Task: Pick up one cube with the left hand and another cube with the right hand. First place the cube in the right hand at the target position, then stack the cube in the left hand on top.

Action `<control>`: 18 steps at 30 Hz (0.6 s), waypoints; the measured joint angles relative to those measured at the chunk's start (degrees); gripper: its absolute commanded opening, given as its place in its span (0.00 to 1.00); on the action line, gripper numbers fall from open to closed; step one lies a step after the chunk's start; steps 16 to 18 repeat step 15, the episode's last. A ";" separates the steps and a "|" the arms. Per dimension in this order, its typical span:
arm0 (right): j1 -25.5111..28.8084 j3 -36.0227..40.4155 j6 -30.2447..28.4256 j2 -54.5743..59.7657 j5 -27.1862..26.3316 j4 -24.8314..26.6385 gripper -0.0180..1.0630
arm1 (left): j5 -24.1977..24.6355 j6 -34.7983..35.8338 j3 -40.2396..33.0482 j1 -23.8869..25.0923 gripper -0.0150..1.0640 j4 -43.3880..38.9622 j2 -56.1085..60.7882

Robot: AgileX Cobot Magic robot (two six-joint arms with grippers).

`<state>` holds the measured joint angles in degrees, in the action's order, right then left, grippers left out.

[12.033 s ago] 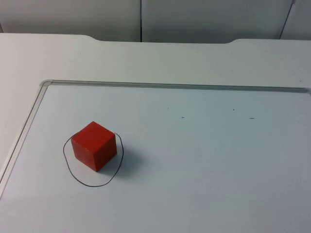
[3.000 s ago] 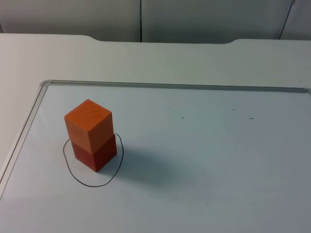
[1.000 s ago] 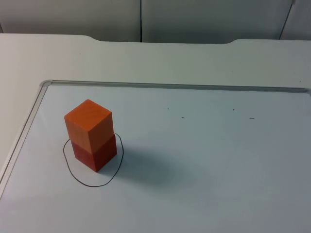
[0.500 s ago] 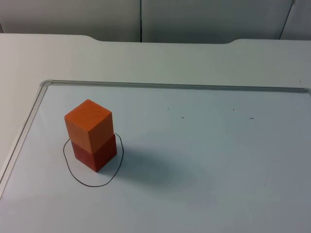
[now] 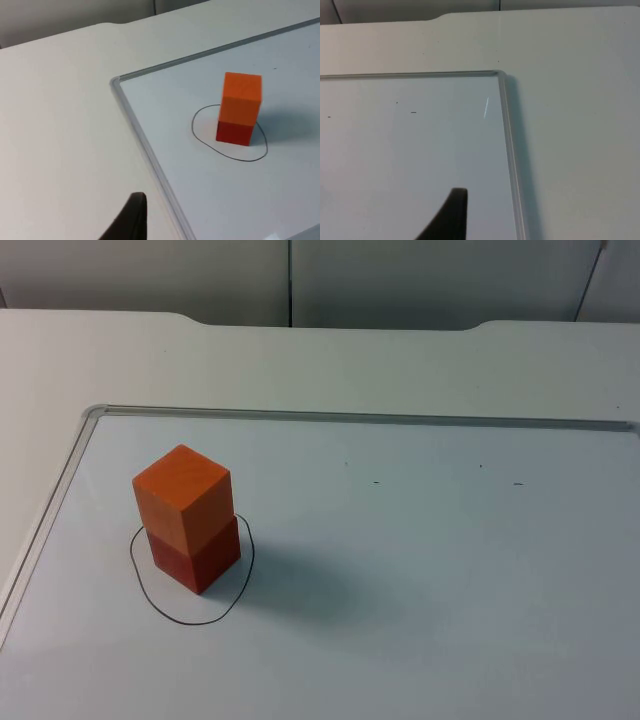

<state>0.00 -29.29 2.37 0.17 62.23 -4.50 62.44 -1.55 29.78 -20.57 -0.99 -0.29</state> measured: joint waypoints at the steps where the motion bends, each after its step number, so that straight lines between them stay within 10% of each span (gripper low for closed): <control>1: 0.00 0.00 0.00 0.00 0.00 0.00 0.99 | 0.00 0.00 0.00 1.73 0.99 0.00 0.00; 18: 0.00 0.00 0.00 0.00 0.00 0.00 0.99 | 0.00 0.00 0.00 19.73 0.99 0.00 0.00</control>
